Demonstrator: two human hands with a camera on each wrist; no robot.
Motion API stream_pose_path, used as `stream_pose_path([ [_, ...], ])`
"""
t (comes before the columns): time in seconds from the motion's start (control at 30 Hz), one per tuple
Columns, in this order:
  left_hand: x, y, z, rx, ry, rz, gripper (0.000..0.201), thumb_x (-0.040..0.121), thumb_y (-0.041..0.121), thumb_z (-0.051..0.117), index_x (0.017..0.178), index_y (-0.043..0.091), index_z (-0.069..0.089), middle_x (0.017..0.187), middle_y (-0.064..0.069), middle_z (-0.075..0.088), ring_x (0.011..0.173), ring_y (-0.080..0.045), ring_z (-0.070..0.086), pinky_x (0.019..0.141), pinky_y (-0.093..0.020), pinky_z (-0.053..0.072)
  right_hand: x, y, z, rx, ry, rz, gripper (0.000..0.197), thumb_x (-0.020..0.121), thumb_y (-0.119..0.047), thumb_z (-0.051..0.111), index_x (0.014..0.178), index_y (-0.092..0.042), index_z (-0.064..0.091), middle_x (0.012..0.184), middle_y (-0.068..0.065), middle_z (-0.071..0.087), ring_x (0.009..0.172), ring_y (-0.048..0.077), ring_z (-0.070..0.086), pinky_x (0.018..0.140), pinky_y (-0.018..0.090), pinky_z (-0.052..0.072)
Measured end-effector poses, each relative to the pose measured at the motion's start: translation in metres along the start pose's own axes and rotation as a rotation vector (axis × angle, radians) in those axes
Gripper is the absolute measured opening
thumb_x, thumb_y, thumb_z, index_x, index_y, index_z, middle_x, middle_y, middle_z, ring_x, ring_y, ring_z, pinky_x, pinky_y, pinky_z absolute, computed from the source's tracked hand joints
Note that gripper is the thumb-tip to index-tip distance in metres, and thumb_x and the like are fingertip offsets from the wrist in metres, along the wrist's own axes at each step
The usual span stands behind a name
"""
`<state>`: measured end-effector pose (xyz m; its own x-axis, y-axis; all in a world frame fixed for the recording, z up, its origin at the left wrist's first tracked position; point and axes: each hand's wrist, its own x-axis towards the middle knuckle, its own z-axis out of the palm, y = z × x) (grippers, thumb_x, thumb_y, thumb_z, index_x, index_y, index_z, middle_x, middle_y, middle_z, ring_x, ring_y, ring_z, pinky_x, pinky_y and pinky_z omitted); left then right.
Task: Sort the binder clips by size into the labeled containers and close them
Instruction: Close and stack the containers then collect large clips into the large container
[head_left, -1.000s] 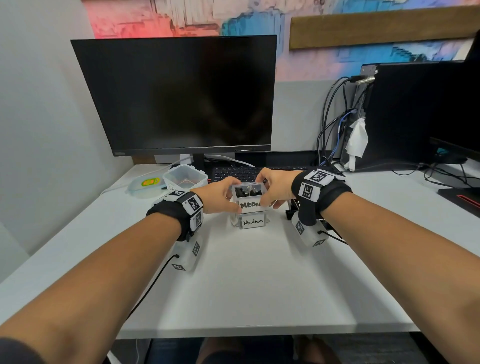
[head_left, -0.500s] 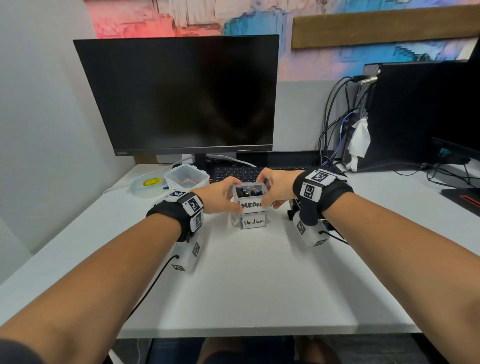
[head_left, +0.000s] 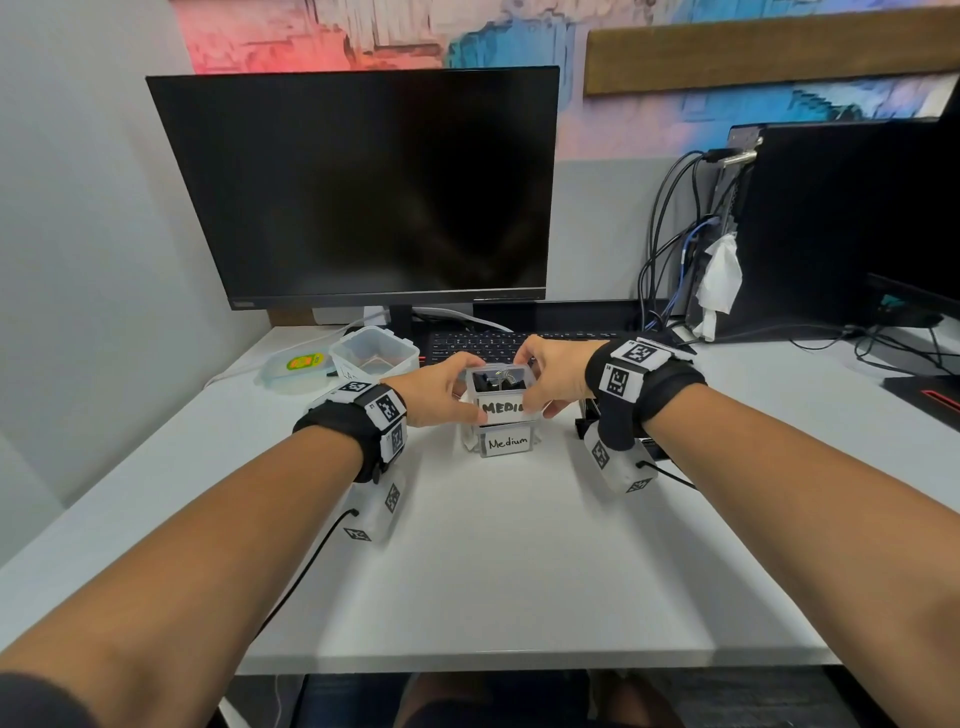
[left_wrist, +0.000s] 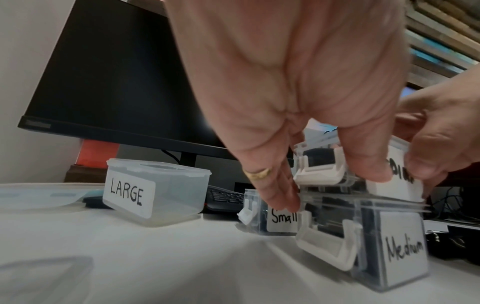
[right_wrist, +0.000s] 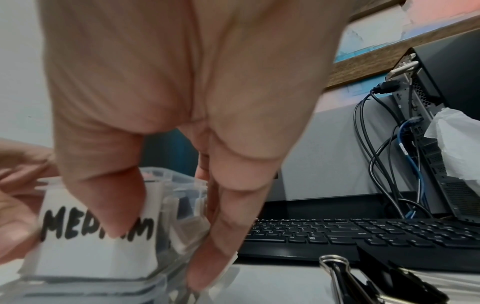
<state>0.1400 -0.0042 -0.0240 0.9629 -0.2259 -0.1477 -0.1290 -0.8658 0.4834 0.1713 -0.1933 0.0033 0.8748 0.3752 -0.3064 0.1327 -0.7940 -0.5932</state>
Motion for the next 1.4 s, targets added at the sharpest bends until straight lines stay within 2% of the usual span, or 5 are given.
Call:
stream_pose_path([
  [0.33, 0.001, 0.0, 0.002, 0.039, 0.043, 0.007, 0.071, 0.083, 0.037, 0.07, 0.141, 0.026, 0.03, 0.119, 0.006, 0.056, 0.105, -0.014, 0.055, 0.09, -0.026, 0.042, 0.001, -0.002, -0.001, -0.012, -0.013, 0.0, 0.06, 0.078, -0.003, 0.073, 0.125, -0.021, 0.041, 0.117, 0.013, 0.059, 0.096, 0.03, 0.069, 0.084, 0.04, 0.058],
  [0.53, 0.003, -0.003, 0.001, 0.023, 0.023, 0.005, 0.07, 0.083, 0.034, 0.07, 0.14, 0.026, 0.031, 0.124, 0.004, 0.061, 0.109, -0.015, 0.058, 0.1, -0.034, 0.045, -0.001, 0.0, 0.0, -0.014, -0.002, -0.026, 0.059, 0.079, -0.007, 0.074, 0.125, -0.021, 0.041, 0.115, 0.01, 0.06, 0.091, 0.026, 0.069, 0.083, 0.037, 0.059],
  [0.93, 0.008, -0.011, 0.004, 0.012, 0.038, 0.026, 0.078, 0.077, 0.027, 0.078, 0.139, 0.027, 0.031, 0.123, 0.003, 0.059, 0.104, -0.015, 0.061, 0.097, -0.036, 0.049, -0.003, 0.002, 0.001, -0.029, 0.035, -0.06, 0.058, 0.077, -0.017, 0.077, 0.123, -0.022, 0.042, 0.113, 0.008, 0.062, 0.093, 0.023, 0.069, 0.082, 0.036, 0.059],
  [1.13, 0.008, -0.013, 0.002, 0.029, 0.047, 0.026, 0.076, 0.081, 0.033, 0.073, 0.142, 0.027, 0.028, 0.125, 0.005, 0.054, 0.105, -0.014, 0.057, 0.096, -0.032, 0.046, -0.004, 0.002, 0.003, -0.039, 0.05, -0.088, 0.057, 0.079, -0.017, 0.076, 0.124, -0.019, 0.041, 0.11, 0.007, 0.062, 0.08, 0.016, 0.065, 0.079, 0.034, 0.06],
  [1.4, 0.012, -0.019, 0.009, -0.045, 0.059, 0.038, 0.099, 0.065, 0.021, 0.085, 0.141, 0.031, 0.023, 0.122, -0.001, 0.059, 0.102, -0.019, 0.065, 0.094, -0.042, 0.052, -0.006, 0.002, 0.004, -0.059, 0.07, -0.086, 0.055, 0.08, -0.02, 0.075, 0.123, -0.02, 0.041, 0.101, 0.003, 0.06, 0.073, 0.013, 0.064, 0.07, 0.026, 0.059],
])
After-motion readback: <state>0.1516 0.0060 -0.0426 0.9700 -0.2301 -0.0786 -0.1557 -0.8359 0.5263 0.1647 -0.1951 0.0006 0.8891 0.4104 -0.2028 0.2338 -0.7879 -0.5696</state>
